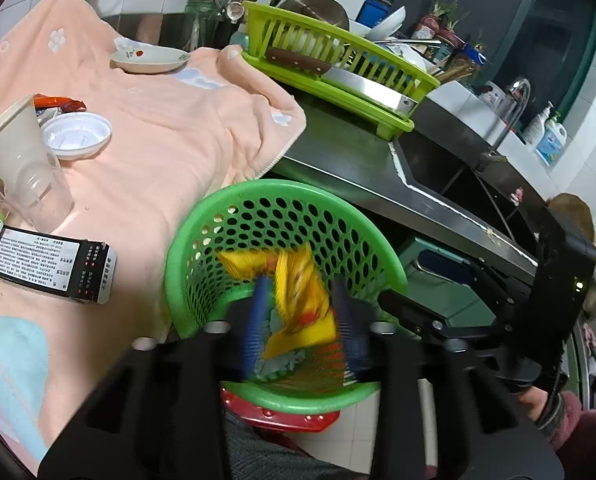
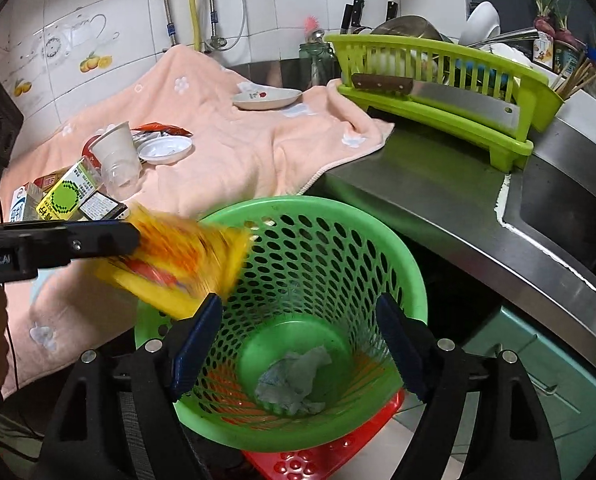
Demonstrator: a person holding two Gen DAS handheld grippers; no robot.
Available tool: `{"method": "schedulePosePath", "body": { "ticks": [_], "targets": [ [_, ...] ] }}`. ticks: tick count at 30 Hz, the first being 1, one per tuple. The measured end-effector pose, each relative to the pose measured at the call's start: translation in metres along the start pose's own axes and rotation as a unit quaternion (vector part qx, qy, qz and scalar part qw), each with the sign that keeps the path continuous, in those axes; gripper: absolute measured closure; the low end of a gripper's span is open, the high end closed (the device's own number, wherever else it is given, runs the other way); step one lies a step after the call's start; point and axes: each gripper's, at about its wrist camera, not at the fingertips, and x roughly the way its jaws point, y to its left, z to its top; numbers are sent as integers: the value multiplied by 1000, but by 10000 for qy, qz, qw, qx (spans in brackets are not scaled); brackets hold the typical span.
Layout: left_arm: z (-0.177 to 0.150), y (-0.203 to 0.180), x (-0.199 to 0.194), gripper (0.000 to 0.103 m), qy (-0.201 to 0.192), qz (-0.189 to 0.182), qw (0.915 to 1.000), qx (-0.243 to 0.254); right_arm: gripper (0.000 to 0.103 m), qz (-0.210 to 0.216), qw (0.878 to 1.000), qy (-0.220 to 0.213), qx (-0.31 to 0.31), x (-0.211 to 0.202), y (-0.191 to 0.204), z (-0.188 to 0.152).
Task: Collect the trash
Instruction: 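Drop the foil into the green basket with the right tool while the left tool drops the packet in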
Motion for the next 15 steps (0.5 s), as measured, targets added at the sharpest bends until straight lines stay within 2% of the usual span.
{"method": "schedulePosePath", "body": {
  "ticks": [2,5,8,11,15],
  "targets": [
    [0,-1,-2,54,-40,69,10000,21,27,19,10000,3,7,1,1,0],
    [1,5,-12,53,-109,200,9997,6,26,100,9999,22,12,2,3,2],
    [3,16,-29,53,-251,490,9985,-28,26,155,9999,14,-54,3,11,5],
    [7,33,-48,53,-379,902,9952,-86,26,276,9995,19,-117,5,18,9],
    [16,63,-76,50,-528,1539,9866,-98,26,440,9988,33,-219,8,31,16]
  ]
}}
